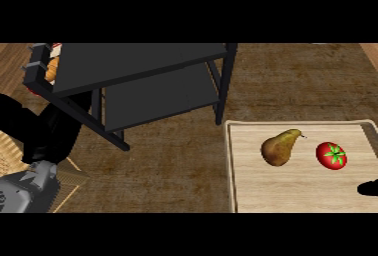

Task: Pick the tomato from the tray and place it in the tiered shelf

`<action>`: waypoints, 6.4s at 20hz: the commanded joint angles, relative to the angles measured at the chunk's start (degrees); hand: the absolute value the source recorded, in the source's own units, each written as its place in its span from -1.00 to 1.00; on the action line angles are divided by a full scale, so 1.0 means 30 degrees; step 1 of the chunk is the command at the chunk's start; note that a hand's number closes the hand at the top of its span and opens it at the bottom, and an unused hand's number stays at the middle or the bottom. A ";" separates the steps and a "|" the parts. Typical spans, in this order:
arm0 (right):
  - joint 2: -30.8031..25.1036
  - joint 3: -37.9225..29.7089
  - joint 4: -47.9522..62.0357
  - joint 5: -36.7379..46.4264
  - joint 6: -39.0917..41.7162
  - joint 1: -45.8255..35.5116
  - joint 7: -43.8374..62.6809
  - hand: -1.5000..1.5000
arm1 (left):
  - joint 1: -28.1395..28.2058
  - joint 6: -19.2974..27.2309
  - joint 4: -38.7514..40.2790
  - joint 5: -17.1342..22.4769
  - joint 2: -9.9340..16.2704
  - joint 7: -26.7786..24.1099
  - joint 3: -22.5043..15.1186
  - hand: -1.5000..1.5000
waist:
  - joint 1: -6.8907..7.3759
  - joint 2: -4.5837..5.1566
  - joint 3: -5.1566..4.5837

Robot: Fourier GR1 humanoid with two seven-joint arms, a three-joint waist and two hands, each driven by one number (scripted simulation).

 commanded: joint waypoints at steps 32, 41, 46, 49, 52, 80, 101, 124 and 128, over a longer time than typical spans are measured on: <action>0.3756 0.6164 0.3616 0.6213 -0.0163 -0.2323 -0.1357 1.00 | 0.3039 -0.0910 0.2852 -0.0103 -0.1096 0.0347 -0.0503 0.00 | 0.0582 0.0720 -0.0673; 0.5393 0.5537 0.3426 0.6276 -0.1503 -0.2942 -0.3428 1.00 | 0.3819 -0.1232 0.2969 -0.0262 -0.0893 0.0535 -0.0106 0.00 | -0.0091 0.0419 -0.0693; 0.7190 0.7948 0.0522 0.7929 -0.1463 -0.4775 -0.2755 1.00 | 0.3058 -0.1030 0.2715 -0.0246 -0.0978 0.1006 0.0292 0.00 | 0.0433 0.0401 -0.0795; 0.9982 1.1278 -0.0749 0.8963 -0.0848 -0.6185 -0.2863 1.00 | 0.1854 -0.1225 0.2313 -0.0567 -0.0983 0.1976 -0.0560 0.00 | 0.1822 0.0659 -0.0835; 1.2386 1.3330 -0.1409 1.0299 -0.0771 -0.7834 -0.2043 1.00 | 0.1588 -0.1217 0.2742 -0.0587 -0.1240 0.2144 -0.0799 0.00 | 0.1780 0.0505 -0.0857; 1.9808 0.5855 0.1062 1.4129 0.1590 -2.4344 0.9234 1.00 | 0.4828 -0.2292 0.4454 -0.0148 -0.1552 -0.1823 0.1153 0.00 | -0.0418 0.0325 -0.0763; 1.9270 0.2175 1.1151 1.2725 0.3205 -2.9484 0.3903 1.00 | 0.5181 -0.3230 0.5016 -0.0367 -0.1955 -0.3136 0.0913 0.00 | -0.0170 0.0618 -0.0726; 1.9490 0.1589 1.6964 1.3193 0.2195 -3.0657 -0.1477 1.00 | 0.3767 -0.3243 0.5402 -0.0010 -0.1308 -0.1861 0.1880 0.00 | -0.0216 0.0584 -0.0678; 1.9811 -0.0381 1.6376 1.2484 -0.1193 -3.0265 -0.0249 -1.00 | 0.3894 -0.3355 0.5650 0.0014 -0.1575 -0.2203 0.1813 0.00 | -0.0411 0.0540 -0.0665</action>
